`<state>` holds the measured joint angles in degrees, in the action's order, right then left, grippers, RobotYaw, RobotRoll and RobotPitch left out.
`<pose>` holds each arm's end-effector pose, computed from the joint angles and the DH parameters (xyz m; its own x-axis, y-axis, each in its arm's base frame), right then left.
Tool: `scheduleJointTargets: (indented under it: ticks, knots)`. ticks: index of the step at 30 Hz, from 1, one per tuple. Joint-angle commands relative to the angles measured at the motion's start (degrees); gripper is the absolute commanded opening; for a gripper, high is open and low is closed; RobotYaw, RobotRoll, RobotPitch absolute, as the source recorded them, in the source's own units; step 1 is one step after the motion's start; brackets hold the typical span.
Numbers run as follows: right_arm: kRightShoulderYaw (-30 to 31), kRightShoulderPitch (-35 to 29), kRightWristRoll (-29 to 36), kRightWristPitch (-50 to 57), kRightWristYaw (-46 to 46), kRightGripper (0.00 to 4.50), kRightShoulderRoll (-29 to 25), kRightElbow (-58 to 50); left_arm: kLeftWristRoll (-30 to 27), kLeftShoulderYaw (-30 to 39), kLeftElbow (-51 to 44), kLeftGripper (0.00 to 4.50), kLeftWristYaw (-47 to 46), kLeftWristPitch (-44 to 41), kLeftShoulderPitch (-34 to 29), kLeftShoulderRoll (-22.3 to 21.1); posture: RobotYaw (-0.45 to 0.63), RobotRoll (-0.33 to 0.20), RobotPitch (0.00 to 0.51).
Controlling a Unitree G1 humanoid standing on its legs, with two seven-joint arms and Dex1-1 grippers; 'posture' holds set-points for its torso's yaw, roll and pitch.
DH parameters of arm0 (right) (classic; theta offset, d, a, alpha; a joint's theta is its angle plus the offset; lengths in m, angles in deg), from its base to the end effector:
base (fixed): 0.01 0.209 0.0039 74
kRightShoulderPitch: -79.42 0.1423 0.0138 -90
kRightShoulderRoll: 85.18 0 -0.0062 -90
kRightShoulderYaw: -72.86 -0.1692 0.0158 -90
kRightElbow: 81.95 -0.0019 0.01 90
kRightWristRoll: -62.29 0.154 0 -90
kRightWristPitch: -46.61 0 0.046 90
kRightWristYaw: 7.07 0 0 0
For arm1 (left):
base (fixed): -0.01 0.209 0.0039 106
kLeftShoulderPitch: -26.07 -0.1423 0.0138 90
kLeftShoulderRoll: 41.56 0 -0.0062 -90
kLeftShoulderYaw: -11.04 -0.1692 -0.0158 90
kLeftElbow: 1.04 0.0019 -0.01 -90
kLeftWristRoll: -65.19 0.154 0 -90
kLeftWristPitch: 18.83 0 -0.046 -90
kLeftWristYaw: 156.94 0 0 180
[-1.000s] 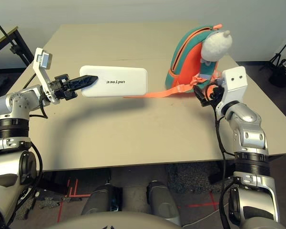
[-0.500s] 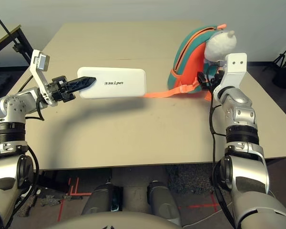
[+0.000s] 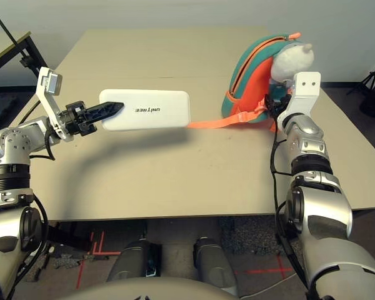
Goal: Put the pencil case into the backpack and zip it.
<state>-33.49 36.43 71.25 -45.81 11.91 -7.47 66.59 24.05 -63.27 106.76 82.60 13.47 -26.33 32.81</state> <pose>0.3273 -0.2872 0.1315 0.9979 -0.0387 -0.0526 0.0375 0.9990 -0.0240 0.2985 0.2595 0.1818 0.4976 -0.8657 0.0548 0.7340 0.3865 -0.5584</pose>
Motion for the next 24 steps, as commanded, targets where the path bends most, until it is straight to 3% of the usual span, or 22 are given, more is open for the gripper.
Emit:
scheduleJointTargets:
  ticks: [1, 3, 14, 24]
  knots:
    - [-0.20, -0.11, 0.57, -1.28, 0.87, 0.33, -0.19, -0.63, -1.83, 0.81, -1.60, 1.25, -0.07, -0.18, 0.27, -0.45, -0.13, 0.000, 0.009]
    - [-0.48, -0.79, 1.04, -1.46, 1.31, 0.09, -0.17, -1.96, -1.89, 0.71, -1.53, 1.25, -0.12, -0.16, 0.27, -0.45, -0.13, 0.000, 0.009]
    - [0.07, -6.08, 4.40, -2.21, 6.60, 0.09, 1.73, -20.43, -0.09, 0.22, 2.93, 1.24, 0.27, 3.07, 1.93, -0.66, -0.15, 0.000, 0.013]
    - [2.30, -11.52, 7.35, 3.64, 11.81, 0.09, 2.46, -40.02, 1.92, -0.32, 8.83, 1.24, 1.17, 7.31, 4.11, -2.20, -0.17, 0.000, 0.012]
